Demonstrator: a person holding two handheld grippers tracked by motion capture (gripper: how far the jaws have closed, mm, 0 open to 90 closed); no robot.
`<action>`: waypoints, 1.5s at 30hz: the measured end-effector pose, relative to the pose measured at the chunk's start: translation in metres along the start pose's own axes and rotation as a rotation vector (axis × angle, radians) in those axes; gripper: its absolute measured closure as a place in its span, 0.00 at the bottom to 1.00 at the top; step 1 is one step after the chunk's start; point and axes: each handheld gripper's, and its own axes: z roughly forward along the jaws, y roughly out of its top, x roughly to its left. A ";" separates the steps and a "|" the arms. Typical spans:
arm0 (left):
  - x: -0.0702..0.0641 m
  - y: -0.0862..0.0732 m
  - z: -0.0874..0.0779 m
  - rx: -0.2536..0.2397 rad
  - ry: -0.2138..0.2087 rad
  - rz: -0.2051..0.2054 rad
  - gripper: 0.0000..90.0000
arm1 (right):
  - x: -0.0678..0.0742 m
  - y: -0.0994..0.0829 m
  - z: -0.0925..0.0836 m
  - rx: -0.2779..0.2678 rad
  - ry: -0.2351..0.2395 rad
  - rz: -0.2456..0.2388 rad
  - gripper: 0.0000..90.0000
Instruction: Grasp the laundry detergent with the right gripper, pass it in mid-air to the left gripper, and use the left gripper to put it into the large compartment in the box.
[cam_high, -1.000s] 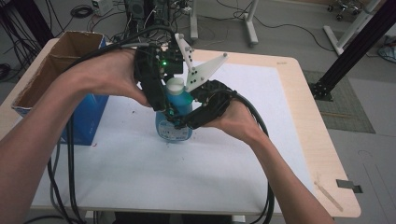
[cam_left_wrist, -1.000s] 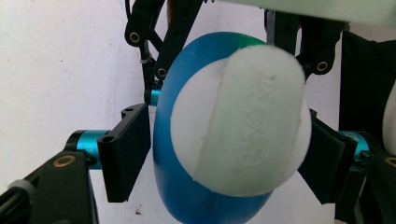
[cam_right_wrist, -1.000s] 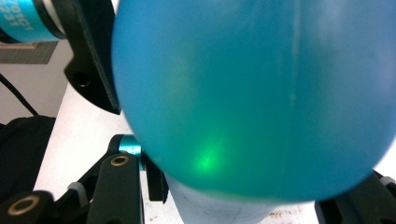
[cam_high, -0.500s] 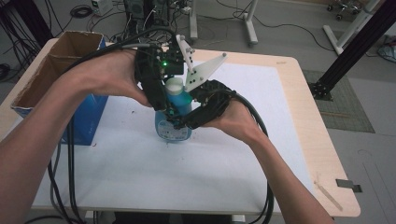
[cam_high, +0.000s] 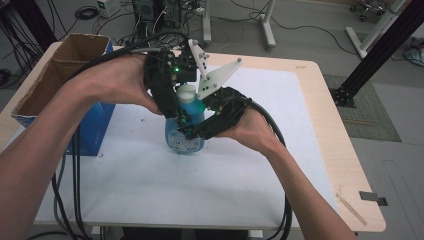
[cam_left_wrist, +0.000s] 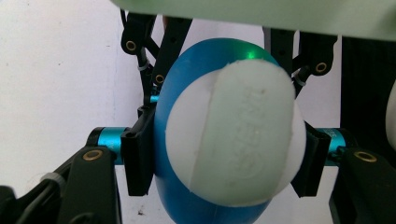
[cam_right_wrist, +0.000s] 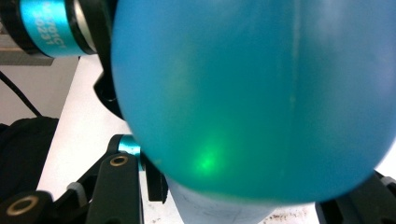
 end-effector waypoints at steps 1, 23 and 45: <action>0.000 0.000 0.000 0.000 -0.001 -0.003 0.41 | 0.000 0.000 0.000 0.000 0.002 0.002 0.51; -0.001 -0.002 0.002 0.010 -0.005 -0.012 0.42 | 0.002 -0.002 0.004 -0.009 0.014 -0.015 0.43; -0.005 -0.004 -0.005 0.024 0.012 -0.003 0.42 | 0.004 -0.003 -0.002 -0.004 0.007 0.016 0.25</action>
